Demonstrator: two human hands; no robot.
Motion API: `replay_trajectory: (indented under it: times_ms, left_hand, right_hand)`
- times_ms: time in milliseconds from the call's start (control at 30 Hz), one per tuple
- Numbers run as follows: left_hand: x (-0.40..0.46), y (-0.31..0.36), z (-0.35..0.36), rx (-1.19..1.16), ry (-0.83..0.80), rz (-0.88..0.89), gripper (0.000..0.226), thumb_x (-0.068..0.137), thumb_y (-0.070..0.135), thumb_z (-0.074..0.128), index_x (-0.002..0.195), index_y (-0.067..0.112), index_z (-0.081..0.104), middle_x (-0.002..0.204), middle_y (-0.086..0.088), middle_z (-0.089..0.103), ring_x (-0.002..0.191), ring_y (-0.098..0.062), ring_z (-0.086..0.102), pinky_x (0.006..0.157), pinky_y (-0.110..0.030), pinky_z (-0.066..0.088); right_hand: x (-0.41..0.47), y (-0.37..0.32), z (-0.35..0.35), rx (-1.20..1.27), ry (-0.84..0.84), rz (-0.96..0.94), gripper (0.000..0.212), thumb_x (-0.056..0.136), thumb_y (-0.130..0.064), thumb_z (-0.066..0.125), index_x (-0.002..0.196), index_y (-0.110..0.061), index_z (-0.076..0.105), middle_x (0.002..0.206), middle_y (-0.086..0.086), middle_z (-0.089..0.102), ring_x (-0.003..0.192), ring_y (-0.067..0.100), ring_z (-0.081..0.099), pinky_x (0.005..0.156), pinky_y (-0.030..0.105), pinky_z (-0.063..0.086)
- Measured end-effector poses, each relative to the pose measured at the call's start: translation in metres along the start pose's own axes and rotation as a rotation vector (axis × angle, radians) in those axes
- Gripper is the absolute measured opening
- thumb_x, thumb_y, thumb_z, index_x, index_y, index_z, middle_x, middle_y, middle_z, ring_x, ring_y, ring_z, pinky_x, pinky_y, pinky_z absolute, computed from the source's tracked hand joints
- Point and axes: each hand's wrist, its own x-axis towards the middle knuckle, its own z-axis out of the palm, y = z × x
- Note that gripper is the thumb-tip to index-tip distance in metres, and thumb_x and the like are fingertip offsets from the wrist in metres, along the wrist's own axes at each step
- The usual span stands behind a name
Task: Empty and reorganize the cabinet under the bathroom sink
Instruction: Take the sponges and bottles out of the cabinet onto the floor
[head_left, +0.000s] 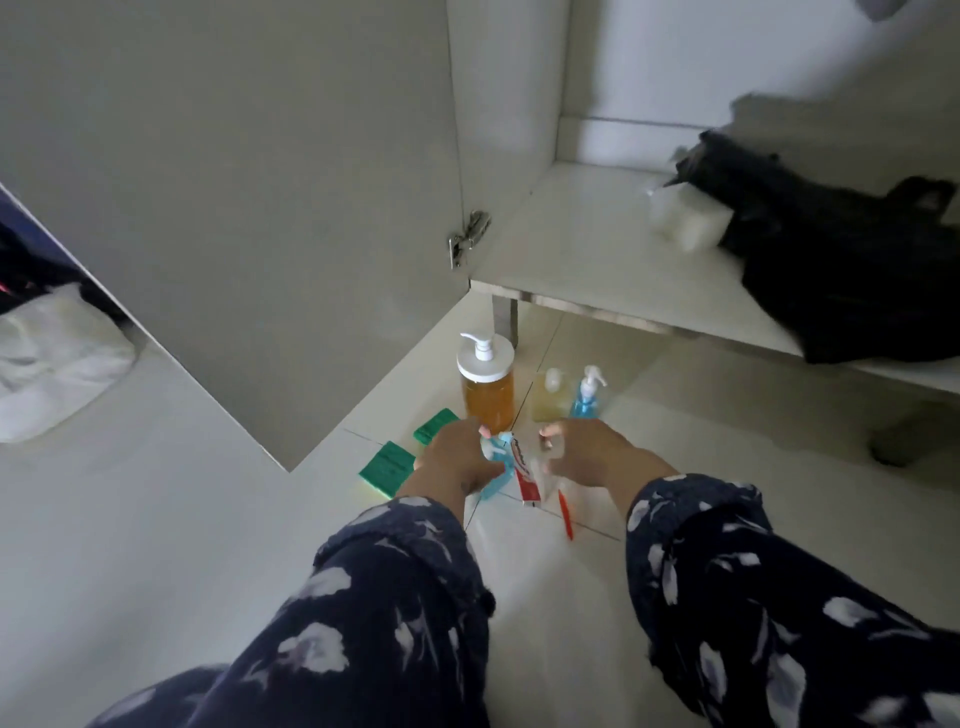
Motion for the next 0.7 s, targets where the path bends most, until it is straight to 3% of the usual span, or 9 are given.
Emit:
replay_trajectory:
  times_ms: [167,433,700]
  left_hand:
    - [-0.007,0.069,-0.027,0.015,-0.049,0.151,0.047,0.081,0.027,0.073,0.123,0.019,0.053,0.126,-0.004,0.058,0.112,-0.023,0.056,0.099,-0.032,0.044]
    - [0.015,0.179,-0.013,0.03,-0.157,0.351,0.041,0.087,0.025,0.065,0.126,0.016,0.053,0.126,-0.008,0.06,0.11,-0.022,0.06,0.092,-0.028,0.044]
    - [0.095,0.235,-0.002,-0.011,-0.129,0.365,0.038,0.09,0.024,0.061,0.127,0.016,0.053,0.13,-0.006,0.056,0.115,-0.021,0.055,0.095,-0.028,0.043]
  right_hand:
    - [-0.051,0.035,-0.066,0.01,0.108,0.098,0.053,0.09,-0.032,0.061,0.139,-0.021,0.045,0.139,0.006,0.05,0.123,0.024,0.051,0.1,0.032,0.041]
    - [-0.097,0.121,-0.123,0.044,0.214,0.329,0.053,0.09,-0.035,0.061,0.139,-0.022,0.045,0.148,0.004,0.041,0.134,0.023,0.041,0.109,0.03,0.034]
    - [-0.029,0.178,-0.166,0.048,0.214,0.338,0.051,0.092,-0.033,0.059,0.139,-0.021,0.045,0.146,0.004,0.042,0.132,0.024,0.043,0.107,0.03,0.036]
